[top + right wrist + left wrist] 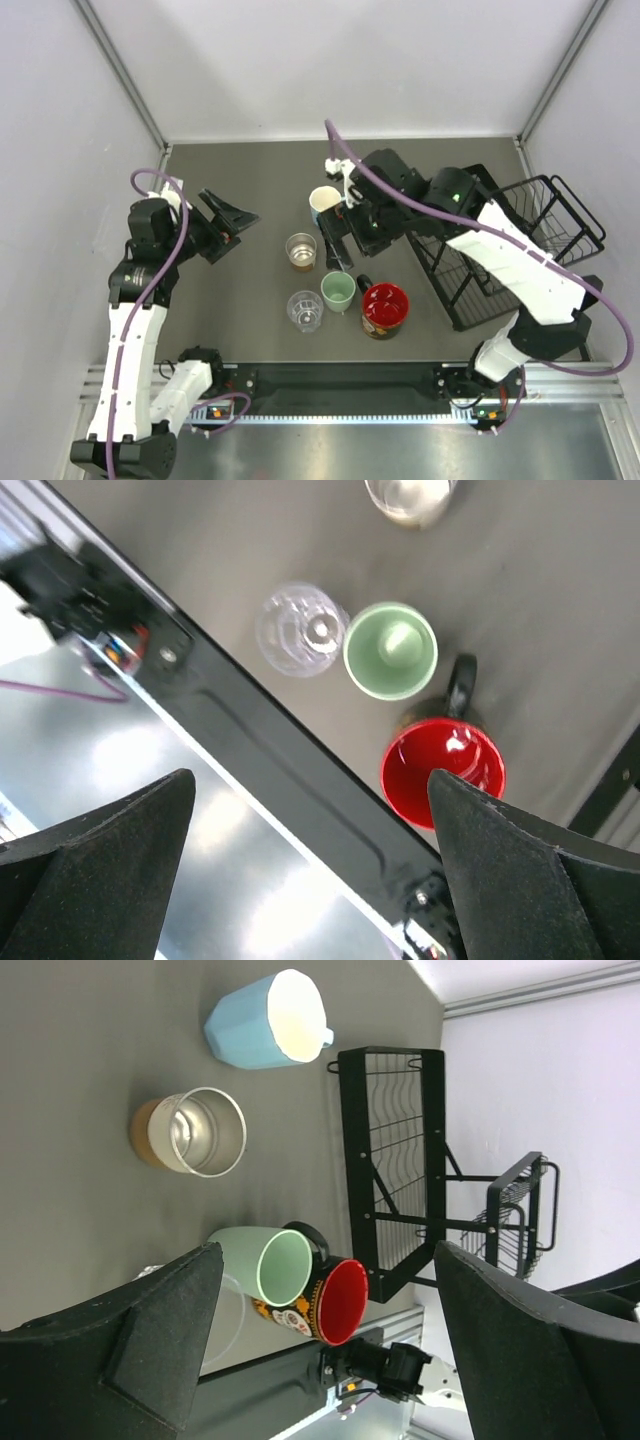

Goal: Load the cups into the dish rack

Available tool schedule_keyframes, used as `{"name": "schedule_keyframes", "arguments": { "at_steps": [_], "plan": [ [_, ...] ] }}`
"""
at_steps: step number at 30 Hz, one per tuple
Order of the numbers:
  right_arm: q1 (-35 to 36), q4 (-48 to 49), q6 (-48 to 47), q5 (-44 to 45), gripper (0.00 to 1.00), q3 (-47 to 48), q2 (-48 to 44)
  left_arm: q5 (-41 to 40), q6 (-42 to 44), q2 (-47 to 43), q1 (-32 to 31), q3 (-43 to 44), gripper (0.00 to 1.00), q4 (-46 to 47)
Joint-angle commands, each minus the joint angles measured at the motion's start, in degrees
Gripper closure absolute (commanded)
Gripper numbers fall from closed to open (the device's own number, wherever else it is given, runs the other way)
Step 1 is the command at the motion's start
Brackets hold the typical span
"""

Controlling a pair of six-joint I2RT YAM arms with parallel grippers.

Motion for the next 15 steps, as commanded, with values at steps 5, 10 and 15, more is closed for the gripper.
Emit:
{"name": "schedule_keyframes", "arguments": {
  "at_steps": [5, 10, 15],
  "plan": [
    [1.24, 5.07, -1.87, 1.89, 0.0, -12.26, -3.49, -7.96, -1.54, -1.89, 0.29, 0.88, 0.02, -7.42],
    [1.24, 7.18, -1.96, 3.39, 0.0, -21.76, -4.11, -6.92, 0.38, -0.93, 0.29, 0.53, 0.02, -9.19],
    [1.24, 11.82, -0.91, 6.19, 0.12, -27.66, -5.16, -4.82, 2.49, 0.92, 0.29, 1.76, 0.07, -9.1]
  ]
}}
